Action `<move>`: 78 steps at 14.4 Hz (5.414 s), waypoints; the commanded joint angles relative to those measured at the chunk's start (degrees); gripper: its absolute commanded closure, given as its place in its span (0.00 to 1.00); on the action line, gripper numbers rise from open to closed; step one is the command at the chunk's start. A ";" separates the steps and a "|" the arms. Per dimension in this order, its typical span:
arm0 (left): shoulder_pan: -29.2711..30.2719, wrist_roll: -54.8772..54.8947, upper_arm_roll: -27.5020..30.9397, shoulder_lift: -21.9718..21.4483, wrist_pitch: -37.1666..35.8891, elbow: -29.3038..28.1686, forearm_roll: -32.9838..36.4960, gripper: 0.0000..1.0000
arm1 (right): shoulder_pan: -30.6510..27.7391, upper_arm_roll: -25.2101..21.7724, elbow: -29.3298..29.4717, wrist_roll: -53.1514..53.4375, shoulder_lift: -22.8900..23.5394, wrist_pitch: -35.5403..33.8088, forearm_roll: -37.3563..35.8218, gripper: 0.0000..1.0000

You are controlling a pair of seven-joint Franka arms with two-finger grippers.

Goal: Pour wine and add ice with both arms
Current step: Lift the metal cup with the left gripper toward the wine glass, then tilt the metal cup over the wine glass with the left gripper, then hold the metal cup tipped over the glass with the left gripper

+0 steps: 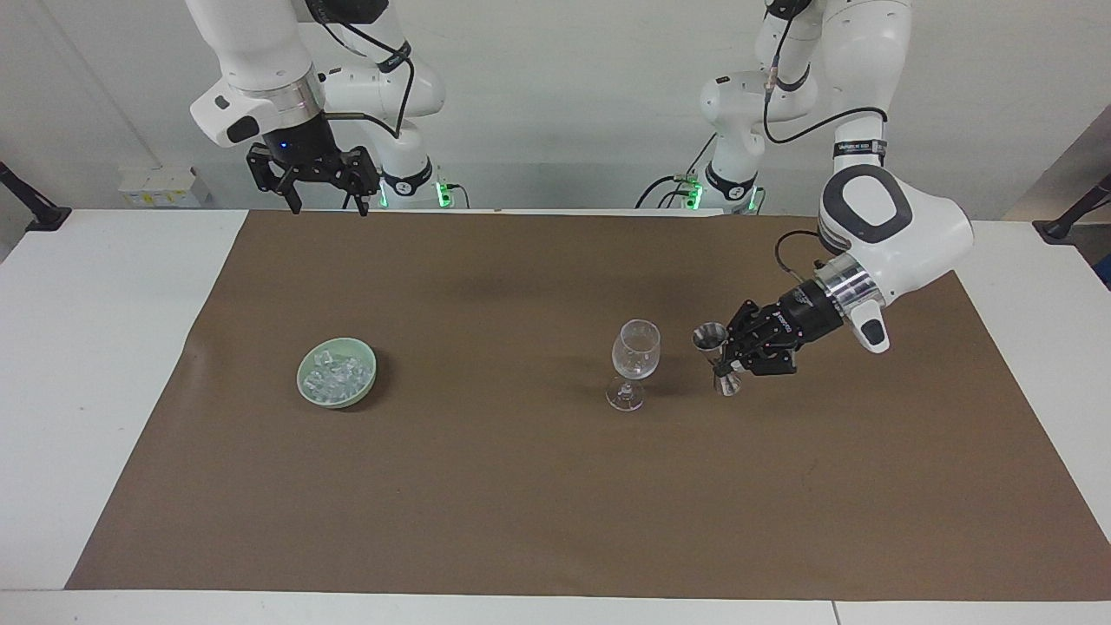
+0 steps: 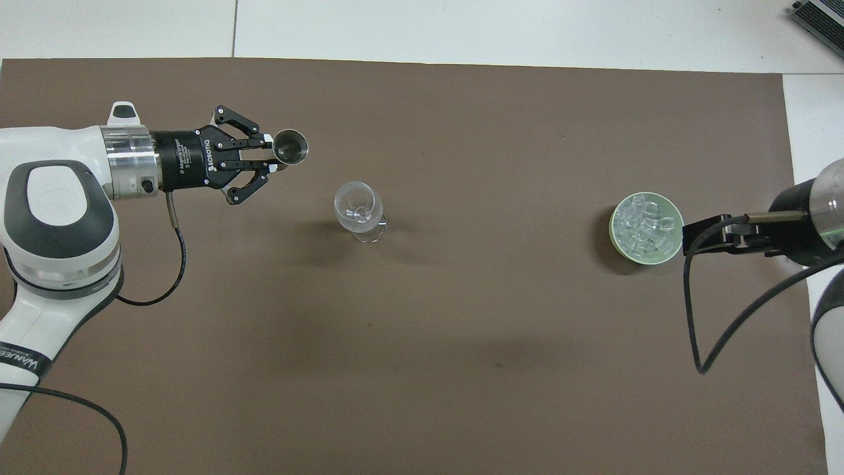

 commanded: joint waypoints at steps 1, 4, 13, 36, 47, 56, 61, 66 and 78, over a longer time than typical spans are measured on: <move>-1.00 2.69 0.83 -3.85 3.83 -5.09 -1.13 1.00 | -0.17 -0.15 -1.76 -1.51 -1.47 0.78 1.01 0.00; -2.32 2.78 0.83 -4.99 6.47 -6.14 -1.04 1.00 | -0.17 -0.15 -1.76 -1.51 -1.47 0.78 1.01 0.00; -6.80 4.45 0.83 -8.16 15.43 -10.63 -1.04 1.00 | -0.17 -0.15 -1.76 -1.51 -1.47 0.78 1.01 0.00; -14.71 11.57 1.00 -10.80 32.39 -15.47 -0.34 1.00 | -0.17 -0.15 -1.76 -1.51 -1.47 0.78 1.01 0.00; -17.09 16.31 1.09 -10.80 37.41 -16.61 -0.16 1.00 | -0.17 -0.15 -1.76 -1.51 -1.47 0.78 1.01 0.00; -17.97 21.24 1.00 -10.80 40.14 -16.61 -0.16 1.00 | -0.17 -0.24 -1.76 -1.51 -1.47 0.78 1.01 0.00; -18.49 23.78 1.00 -10.80 41.63 -16.61 -0.16 1.00 | -0.17 -0.15 -1.76 -1.42 -1.47 0.78 1.01 0.00; -19.55 27.56 1.00 -10.62 43.04 -16.61 -0.16 1.00 | -0.17 -0.15 -1.76 -1.42 -1.47 0.78 1.01 0.00; -20.95 37.84 1.00 -10.18 46.55 -16.43 -0.16 1.00 | -0.17 -0.15 -1.76 -1.42 -1.47 0.78 1.01 0.00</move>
